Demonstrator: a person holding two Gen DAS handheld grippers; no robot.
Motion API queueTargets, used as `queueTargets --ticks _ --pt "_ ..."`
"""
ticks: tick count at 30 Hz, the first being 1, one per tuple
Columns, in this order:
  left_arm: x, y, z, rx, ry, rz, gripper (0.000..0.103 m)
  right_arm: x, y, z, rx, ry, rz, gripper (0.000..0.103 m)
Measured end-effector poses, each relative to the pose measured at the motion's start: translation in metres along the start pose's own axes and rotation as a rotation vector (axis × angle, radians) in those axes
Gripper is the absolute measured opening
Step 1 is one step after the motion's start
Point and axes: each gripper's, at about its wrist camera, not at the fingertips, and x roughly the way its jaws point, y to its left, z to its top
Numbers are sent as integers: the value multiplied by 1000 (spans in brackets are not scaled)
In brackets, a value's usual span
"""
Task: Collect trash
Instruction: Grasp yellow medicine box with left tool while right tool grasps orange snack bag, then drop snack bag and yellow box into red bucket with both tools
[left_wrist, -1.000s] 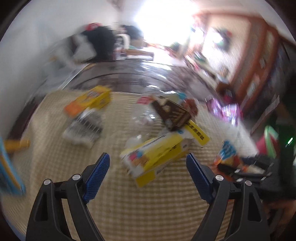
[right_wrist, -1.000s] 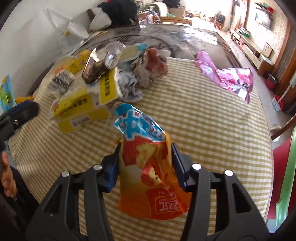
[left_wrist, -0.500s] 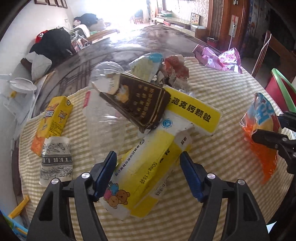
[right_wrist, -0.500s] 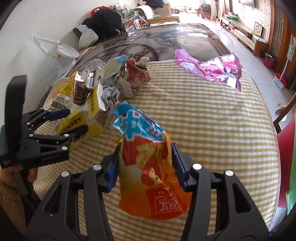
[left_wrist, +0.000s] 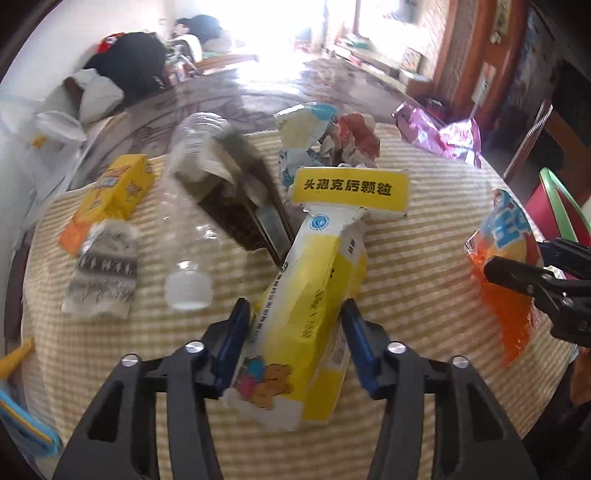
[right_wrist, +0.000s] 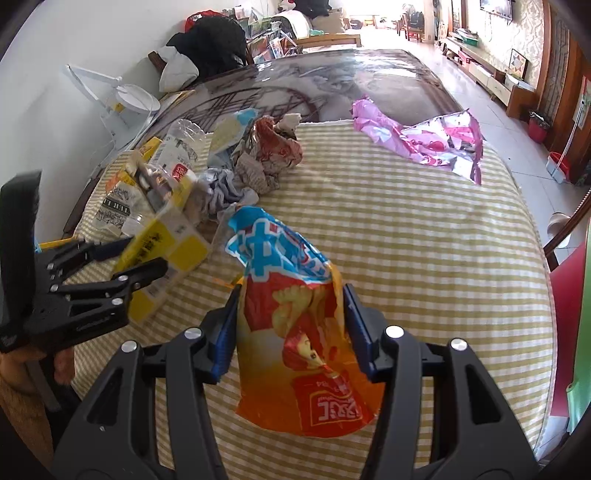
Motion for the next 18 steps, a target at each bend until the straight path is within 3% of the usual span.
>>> queueTargets --ticks 1,6,14,18 --pt "-4 -1 -3 -14 -12 0 36 -1 1 0 -1 -4 0 51" --pt "-25 -1 -22 -162 -56 -65 36 -7 0 0 -3 -31 0 50" --pt "-43 1 -40 -319 -85 -152 36 -19 -9 -1 24 -66 7 50" --pt "-59 -4 -38 -332 -135 -145 36 -30 -14 1 41 -110 2 50"
